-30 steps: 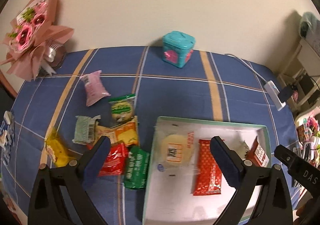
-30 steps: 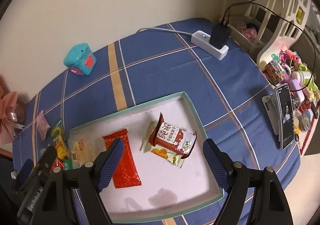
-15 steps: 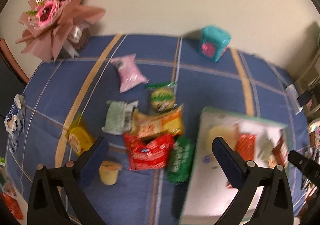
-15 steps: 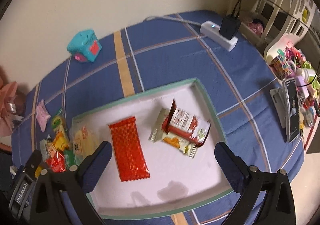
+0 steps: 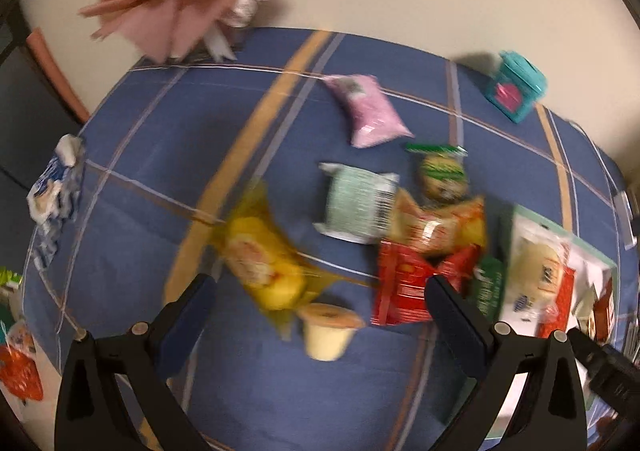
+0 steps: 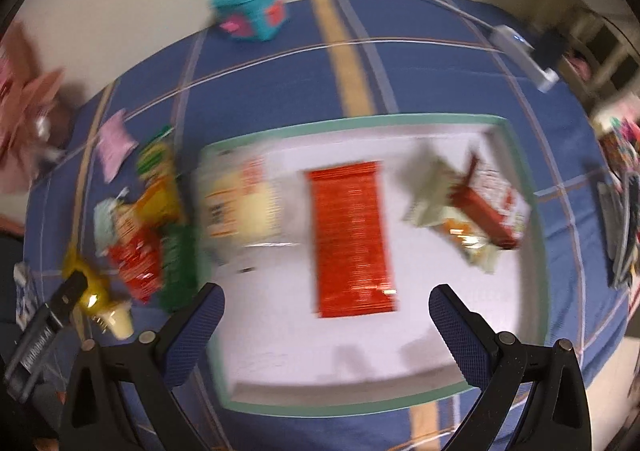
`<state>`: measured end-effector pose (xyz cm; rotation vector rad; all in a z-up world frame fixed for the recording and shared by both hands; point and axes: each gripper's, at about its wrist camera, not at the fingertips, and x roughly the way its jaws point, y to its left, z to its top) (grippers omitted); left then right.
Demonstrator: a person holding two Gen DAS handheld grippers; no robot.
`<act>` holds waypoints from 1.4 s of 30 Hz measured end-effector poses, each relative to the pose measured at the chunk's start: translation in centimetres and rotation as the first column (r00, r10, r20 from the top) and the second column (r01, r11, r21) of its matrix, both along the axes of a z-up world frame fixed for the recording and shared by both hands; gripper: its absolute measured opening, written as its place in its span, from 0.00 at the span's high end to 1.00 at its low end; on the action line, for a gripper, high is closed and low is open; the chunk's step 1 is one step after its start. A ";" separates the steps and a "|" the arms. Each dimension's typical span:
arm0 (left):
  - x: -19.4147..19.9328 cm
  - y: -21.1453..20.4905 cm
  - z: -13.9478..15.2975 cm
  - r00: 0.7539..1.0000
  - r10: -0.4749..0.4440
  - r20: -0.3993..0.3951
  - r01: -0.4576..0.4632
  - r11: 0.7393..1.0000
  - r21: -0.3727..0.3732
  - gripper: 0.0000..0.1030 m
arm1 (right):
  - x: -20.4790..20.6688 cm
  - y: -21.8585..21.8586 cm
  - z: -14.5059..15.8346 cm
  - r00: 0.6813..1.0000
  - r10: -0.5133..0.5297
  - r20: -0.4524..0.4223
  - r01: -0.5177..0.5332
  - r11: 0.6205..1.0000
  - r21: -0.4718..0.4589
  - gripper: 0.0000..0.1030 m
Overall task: Organize snacks
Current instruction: 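Move both tools back over the snack pile, then grasp the yellow bread bag with the left tool while the right tool grasps the pudding cup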
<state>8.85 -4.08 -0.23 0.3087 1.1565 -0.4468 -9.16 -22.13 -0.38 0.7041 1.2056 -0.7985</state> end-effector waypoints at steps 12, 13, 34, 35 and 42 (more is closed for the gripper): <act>4.3 7.1 1.0 0.987 0.158 0.029 -0.158 0.987 -0.017 0.00 | 7.1 6.6 -0.5 0.982 0.181 0.057 -0.183 0.983 0.028 0.00; 4.4 7.3 1.0 0.986 0.164 0.027 -0.163 0.986 -0.019 0.00 | 7.6 7.0 -0.5 0.979 0.191 0.067 -0.194 0.980 0.033 0.00; 7.0 7.8 -3.3 0.974 0.201 -0.102 -0.201 0.980 0.011 0.00 | 13.8 12.7 -4.9 0.955 0.290 0.062 -0.294 0.953 0.069 0.00; 7.1 7.9 -3.3 0.974 0.204 -0.103 -0.204 0.979 0.008 0.00 | 14.1 13.0 -5.2 0.954 0.293 0.057 -0.297 0.953 0.068 0.00; 7.7 8.0 -3.5 0.971 0.198 -0.133 -0.203 0.979 -0.031 0.00 | 15.2 13.7 -6.4 0.954 0.298 0.039 -0.300 0.951 0.075 0.00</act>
